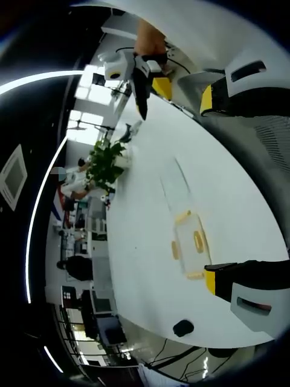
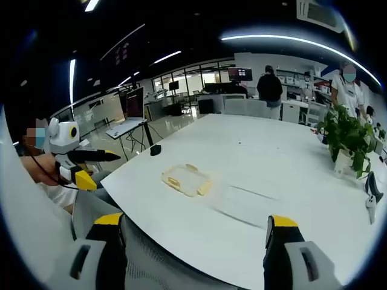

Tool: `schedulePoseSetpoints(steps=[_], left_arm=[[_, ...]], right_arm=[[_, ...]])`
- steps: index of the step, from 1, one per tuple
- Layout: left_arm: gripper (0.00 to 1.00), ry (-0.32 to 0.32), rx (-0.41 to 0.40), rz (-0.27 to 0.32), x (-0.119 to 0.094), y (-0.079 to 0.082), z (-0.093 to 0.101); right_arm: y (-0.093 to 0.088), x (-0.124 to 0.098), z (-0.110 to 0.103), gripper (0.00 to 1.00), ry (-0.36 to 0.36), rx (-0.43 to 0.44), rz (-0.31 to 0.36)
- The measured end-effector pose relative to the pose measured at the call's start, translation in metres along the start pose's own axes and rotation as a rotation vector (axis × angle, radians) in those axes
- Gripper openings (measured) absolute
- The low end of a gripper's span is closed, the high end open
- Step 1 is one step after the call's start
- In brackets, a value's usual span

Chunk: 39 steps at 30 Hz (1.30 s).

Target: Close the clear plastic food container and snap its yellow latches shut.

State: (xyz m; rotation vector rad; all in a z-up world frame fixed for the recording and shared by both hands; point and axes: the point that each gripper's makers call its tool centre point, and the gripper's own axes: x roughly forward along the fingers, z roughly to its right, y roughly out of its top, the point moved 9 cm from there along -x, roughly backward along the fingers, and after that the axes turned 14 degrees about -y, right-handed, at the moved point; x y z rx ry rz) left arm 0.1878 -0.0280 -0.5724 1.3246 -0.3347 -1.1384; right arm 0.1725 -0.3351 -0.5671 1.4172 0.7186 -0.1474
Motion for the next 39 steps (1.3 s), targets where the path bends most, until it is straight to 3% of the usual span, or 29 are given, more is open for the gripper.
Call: schedulePoseSetpoints(steps=[11, 21, 27, 31, 39], left_arm=[[0.99, -0.008, 0.011, -0.007, -0.003, 0.0, -0.006], [0.97, -0.076, 0.049, -0.027, 0.0, 0.005, -0.01], [0.95, -0.092, 0.046, -0.01, 0.006, 0.01, -0.016], [0.95, -0.035, -0.007, 0.028, 0.004, 0.019, -0.013], [0.94, 0.058, -0.019, 0.024, 0.001, 0.019, -0.017]], right_arm=[[0.005, 0.001, -0.003, 0.93, -0.006, -0.019, 0.008], [0.002, -0.001, -0.009, 0.93, -0.029, 0.004, -0.011], [0.002, 0.008, -0.008, 0.93, -0.023, -0.012, 0.0], [0.009, 0.01, -0.002, 0.94, 0.038, -0.01, 0.008], [0.022, 0.021, 0.016, 0.93, 0.105, -0.068, 0.01]])
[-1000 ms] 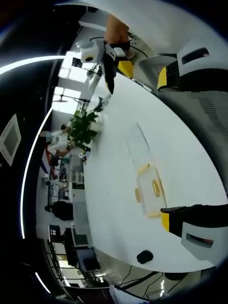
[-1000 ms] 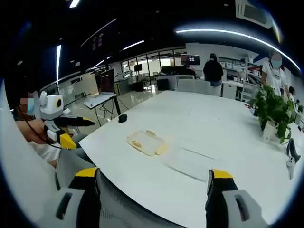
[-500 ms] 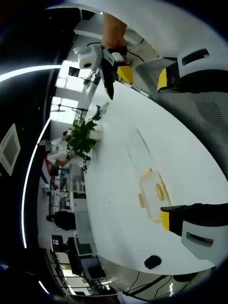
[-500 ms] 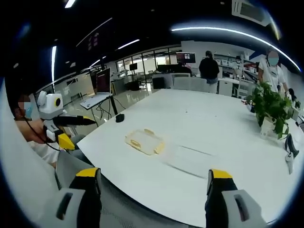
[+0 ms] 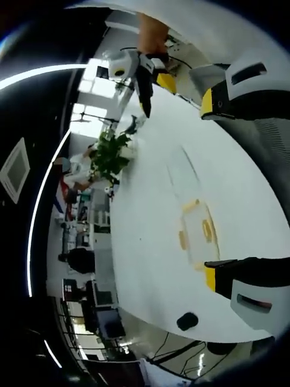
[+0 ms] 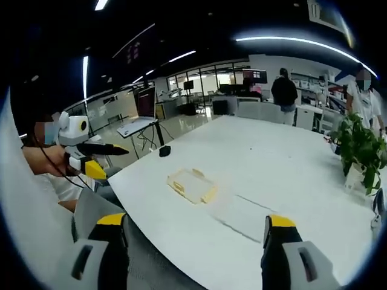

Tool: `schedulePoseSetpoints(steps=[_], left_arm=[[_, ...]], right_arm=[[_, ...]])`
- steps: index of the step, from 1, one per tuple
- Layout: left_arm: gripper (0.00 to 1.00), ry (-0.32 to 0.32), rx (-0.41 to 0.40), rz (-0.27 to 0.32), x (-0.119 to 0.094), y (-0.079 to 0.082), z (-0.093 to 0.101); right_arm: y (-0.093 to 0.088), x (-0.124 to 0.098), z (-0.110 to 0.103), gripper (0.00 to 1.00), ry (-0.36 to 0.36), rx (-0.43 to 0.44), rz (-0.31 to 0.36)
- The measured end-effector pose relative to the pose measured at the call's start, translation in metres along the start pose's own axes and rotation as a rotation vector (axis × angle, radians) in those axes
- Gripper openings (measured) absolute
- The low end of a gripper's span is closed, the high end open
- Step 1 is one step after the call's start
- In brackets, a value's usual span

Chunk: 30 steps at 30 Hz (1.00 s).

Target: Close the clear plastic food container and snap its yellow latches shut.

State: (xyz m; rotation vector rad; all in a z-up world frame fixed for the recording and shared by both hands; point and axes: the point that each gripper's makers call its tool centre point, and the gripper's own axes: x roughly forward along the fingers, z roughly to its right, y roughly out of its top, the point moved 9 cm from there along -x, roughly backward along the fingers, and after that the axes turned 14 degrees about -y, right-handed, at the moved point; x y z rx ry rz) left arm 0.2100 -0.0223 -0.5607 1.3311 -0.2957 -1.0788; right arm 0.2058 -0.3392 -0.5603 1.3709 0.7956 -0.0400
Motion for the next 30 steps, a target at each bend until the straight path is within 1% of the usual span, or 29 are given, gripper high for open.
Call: schedulePoseSetpoints(steps=[3, 4, 5, 7, 8, 9, 10, 13, 16, 20, 24, 25, 26, 27, 29, 30], left_arm=[[0.94, -0.005, 0.02, -0.026, 0.004, -0.001, -0.002], [0.94, -0.011, 0.038, -0.028, 0.006, 0.0, -0.004], [0.94, -0.017, 0.039, -0.033, 0.007, 0.0, -0.007], [0.94, -0.031, 0.042, -0.046, 0.009, 0.0, -0.011], [0.94, -0.043, 0.056, -0.052, 0.009, 0.0, -0.013], [0.94, -0.054, 0.077, -0.059, 0.009, 0.0, -0.014], [0.94, -0.071, 0.116, -0.088, 0.01, -0.001, -0.015], [0.95, -0.1, 0.12, -0.082, 0.012, -0.001, -0.015], [0.92, -0.119, 0.144, -0.109, 0.014, -0.002, -0.017], [0.91, -0.118, 0.152, -0.121, 0.014, 0.0, -0.026], [0.9, -0.117, 0.171, -0.14, 0.015, 0.005, -0.039], [0.9, -0.121, 0.165, -0.138, 0.015, 0.006, -0.042], [0.9, -0.134, 0.139, -0.127, 0.016, 0.007, -0.044], [0.9, -0.136, 0.141, -0.128, 0.017, 0.007, -0.047], [0.9, -0.14, 0.184, -0.162, 0.018, 0.008, -0.052], [0.9, -0.146, 0.19, -0.171, 0.02, 0.008, -0.054]], right_arm=[[0.001, 0.004, 0.001, 0.93, 0.001, -0.01, 0.0], [0.002, 0.005, 0.001, 0.93, 0.0, -0.014, 0.013], [0.002, 0.007, 0.001, 0.92, -0.004, -0.017, 0.015], [0.005, 0.008, 0.001, 0.91, -0.02, -0.012, 0.04], [0.008, 0.009, 0.0, 0.91, -0.012, -0.003, 0.068], [0.009, 0.01, -0.001, 0.91, -0.007, -0.001, 0.078], [0.007, 0.012, 0.0, 0.91, -0.001, -0.002, 0.067], [0.003, 0.016, 0.001, 0.91, -0.005, -0.05, 0.04], [0.003, 0.02, 0.004, 0.91, -0.01, -0.057, 0.029], [0.007, 0.027, 0.006, 0.91, -0.001, -0.057, 0.022], [0.013, 0.037, 0.005, 0.91, 0.009, -0.108, 0.027], [0.015, 0.039, 0.005, 0.91, 0.014, -0.117, 0.027], [0.017, 0.042, 0.004, 0.91, 0.025, -0.13, 0.026], [0.018, 0.044, 0.004, 0.92, 0.029, -0.148, 0.028], [0.022, 0.05, 0.003, 0.91, 0.035, -0.184, 0.027], [0.024, 0.053, 0.002, 0.91, 0.04, -0.201, 0.024]])
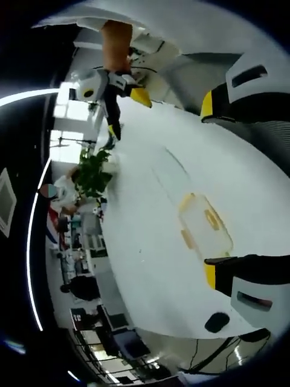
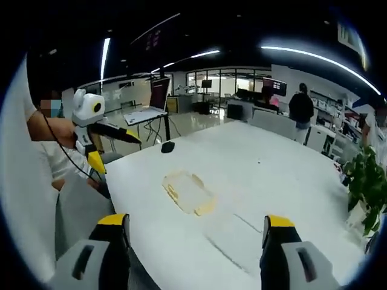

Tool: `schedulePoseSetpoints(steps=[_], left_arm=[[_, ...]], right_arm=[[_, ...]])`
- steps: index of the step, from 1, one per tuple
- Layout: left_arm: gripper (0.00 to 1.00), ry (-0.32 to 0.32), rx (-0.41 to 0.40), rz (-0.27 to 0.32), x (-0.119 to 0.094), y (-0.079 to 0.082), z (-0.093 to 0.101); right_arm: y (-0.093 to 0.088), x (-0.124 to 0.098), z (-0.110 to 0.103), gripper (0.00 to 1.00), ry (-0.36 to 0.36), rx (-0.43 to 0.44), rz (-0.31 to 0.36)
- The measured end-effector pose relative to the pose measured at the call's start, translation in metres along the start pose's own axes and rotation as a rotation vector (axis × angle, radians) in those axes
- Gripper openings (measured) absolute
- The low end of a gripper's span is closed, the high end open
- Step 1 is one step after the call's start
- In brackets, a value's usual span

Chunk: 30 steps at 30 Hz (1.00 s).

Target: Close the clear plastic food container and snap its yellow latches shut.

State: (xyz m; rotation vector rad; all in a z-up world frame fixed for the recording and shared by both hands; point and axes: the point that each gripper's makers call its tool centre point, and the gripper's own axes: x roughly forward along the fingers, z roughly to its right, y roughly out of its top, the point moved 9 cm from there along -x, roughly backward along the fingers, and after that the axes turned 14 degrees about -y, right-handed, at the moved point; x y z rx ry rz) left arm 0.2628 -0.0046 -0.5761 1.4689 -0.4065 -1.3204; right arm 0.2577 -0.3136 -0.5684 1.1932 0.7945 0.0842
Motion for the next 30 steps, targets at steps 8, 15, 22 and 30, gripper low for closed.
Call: schedulePoseSetpoints(steps=[8, 15, 22, 30], left_arm=[[0.89, -0.047, 0.036, -0.024, 0.009, 0.002, -0.015], [0.92, -0.08, 0.109, -0.074, 0.011, 0.005, -0.029], [0.9, -0.143, 0.176, -0.143, 0.013, 0.005, -0.05], [0.88, -0.205, 0.243, -0.184, 0.019, 0.004, -0.073]], right_arm=[[0.006, 0.018, -0.005, 0.91, 0.067, -0.049, -0.009], [0.012, 0.033, -0.007, 0.9, 0.109, -0.071, -0.019], [0.015, 0.053, -0.009, 0.89, 0.124, -0.158, -0.032], [0.017, 0.08, -0.009, 0.85, 0.143, -0.266, -0.038]])
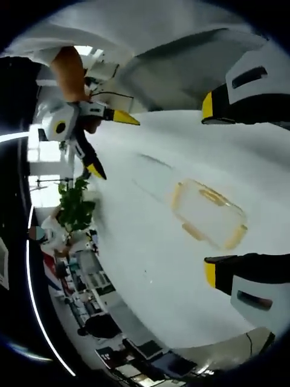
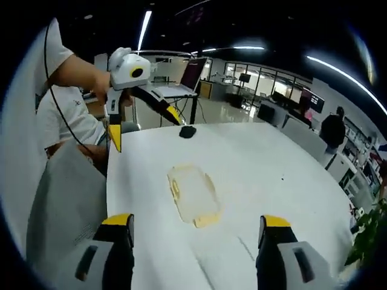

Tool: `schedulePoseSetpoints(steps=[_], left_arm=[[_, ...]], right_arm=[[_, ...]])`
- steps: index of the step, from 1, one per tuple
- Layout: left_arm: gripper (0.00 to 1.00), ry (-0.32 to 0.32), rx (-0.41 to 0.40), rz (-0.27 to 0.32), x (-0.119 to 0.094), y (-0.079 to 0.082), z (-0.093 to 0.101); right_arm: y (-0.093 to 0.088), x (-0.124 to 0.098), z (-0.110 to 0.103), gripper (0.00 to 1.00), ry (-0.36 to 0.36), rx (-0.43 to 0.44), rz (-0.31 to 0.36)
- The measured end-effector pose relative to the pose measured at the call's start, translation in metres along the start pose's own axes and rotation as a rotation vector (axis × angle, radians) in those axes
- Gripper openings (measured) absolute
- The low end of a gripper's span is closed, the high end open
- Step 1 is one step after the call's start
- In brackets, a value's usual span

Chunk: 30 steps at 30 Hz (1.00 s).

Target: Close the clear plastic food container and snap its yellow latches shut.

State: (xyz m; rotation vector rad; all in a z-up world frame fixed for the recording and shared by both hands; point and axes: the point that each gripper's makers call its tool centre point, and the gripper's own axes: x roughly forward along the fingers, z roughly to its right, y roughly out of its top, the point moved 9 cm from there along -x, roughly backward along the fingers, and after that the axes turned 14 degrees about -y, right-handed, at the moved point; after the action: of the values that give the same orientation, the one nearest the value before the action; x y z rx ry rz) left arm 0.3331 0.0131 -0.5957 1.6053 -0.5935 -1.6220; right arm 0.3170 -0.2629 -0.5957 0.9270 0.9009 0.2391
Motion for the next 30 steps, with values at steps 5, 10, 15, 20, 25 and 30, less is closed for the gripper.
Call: schedulePoseSetpoints(steps=[5, 10, 15, 20, 25, 30], left_arm=[[0.89, -0.053, 0.054, -0.035, 0.004, -0.006, -0.012], [0.84, -0.075, 0.07, -0.064, 0.005, -0.011, -0.028], [0.83, -0.103, 0.091, -0.118, 0.006, -0.022, -0.043], [0.81, -0.122, 0.094, -0.152, 0.006, -0.034, -0.057], [0.79, -0.144, 0.112, -0.192, 0.009, -0.046, -0.074], [0.77, -0.176, 0.118, -0.232, 0.013, -0.053, -0.086]], right_arm=[[-0.002, 0.016, 0.001, 0.85, 0.036, -0.011, -0.023], [-0.006, 0.03, 0.002, 0.83, 0.062, -0.05, -0.047], [-0.007, 0.042, 0.005, 0.81, 0.074, -0.076, -0.064], [-0.007, 0.054, 0.006, 0.8, 0.108, -0.042, -0.068], [-0.011, 0.067, 0.008, 0.71, 0.117, -0.103, -0.093], [-0.014, 0.077, 0.011, 0.66, 0.121, -0.131, -0.109]])
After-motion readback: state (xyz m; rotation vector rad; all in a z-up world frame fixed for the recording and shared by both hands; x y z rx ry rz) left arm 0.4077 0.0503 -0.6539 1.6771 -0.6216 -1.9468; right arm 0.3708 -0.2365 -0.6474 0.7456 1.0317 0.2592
